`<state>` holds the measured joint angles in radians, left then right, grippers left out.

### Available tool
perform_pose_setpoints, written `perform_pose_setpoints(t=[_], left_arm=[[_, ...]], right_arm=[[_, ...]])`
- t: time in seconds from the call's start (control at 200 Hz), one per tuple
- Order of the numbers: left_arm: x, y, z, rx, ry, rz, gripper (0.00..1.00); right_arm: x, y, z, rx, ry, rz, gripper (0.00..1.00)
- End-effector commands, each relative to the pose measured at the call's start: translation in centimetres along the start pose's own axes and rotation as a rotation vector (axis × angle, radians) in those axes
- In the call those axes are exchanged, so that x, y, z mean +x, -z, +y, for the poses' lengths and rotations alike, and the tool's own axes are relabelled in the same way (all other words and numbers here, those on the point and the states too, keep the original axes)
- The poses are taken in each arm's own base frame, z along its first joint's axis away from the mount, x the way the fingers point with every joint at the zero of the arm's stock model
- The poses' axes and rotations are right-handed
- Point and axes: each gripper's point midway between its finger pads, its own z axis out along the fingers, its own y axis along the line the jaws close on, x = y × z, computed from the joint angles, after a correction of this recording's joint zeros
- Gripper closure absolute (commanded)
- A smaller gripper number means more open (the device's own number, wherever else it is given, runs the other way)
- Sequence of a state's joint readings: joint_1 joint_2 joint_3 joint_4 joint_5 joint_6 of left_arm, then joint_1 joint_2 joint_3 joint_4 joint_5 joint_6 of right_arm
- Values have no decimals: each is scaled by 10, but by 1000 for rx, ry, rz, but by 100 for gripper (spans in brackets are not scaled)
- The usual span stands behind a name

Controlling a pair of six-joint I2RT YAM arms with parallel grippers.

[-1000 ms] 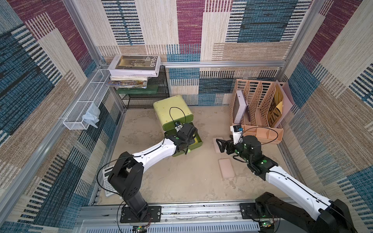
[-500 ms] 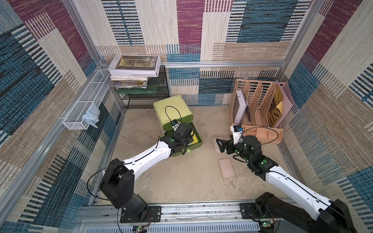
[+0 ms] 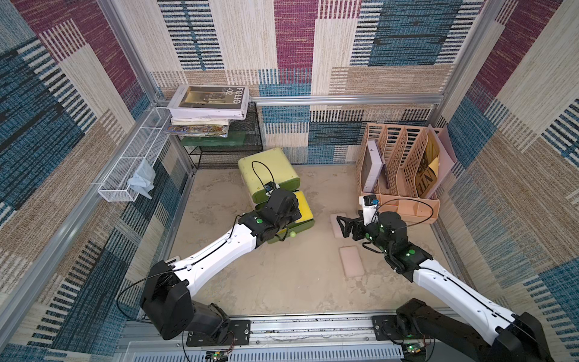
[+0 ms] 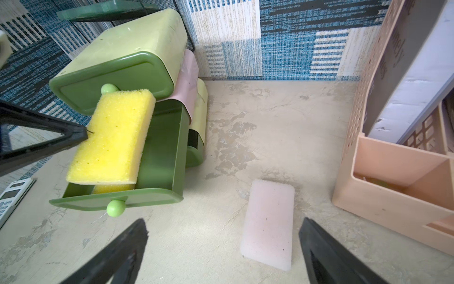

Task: Take the sponge out of the drawer
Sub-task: Pick up the sponge from the drawer, then place the sponge at the center of the board.

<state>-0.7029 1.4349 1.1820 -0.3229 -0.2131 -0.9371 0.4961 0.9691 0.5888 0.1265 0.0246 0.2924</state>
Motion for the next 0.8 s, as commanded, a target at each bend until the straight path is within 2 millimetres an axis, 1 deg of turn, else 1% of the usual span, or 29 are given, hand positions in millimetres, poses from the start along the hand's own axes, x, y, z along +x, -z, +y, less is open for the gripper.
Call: perform_pose_setpoints(t=[0.0,0.12,0.245,0.406,0.506,0.606,0.796], left_arm=[[0,6,-16,41,-39,0,100],[14,5,-33,66,-88,34,100],[32,1,-50,85,-143,78,100],[62,-8,-66,104,-188,150,100],[81,-18,-69,98,-201,197,100],[97,-30,-67,84,-195,236,100],[120,-51,-52,32,-167,290,100]], right_arm=[[-8,1,-3,12,-12,-37,1],[-6,0,-8,30,-25,-29,1],[-3,-1,-21,66,-56,-17,1],[4,-4,-37,101,-108,11,1],[6,-4,-42,108,-128,15,1],[5,-2,-45,114,-138,8,1],[5,-2,-46,111,-143,6,1]])
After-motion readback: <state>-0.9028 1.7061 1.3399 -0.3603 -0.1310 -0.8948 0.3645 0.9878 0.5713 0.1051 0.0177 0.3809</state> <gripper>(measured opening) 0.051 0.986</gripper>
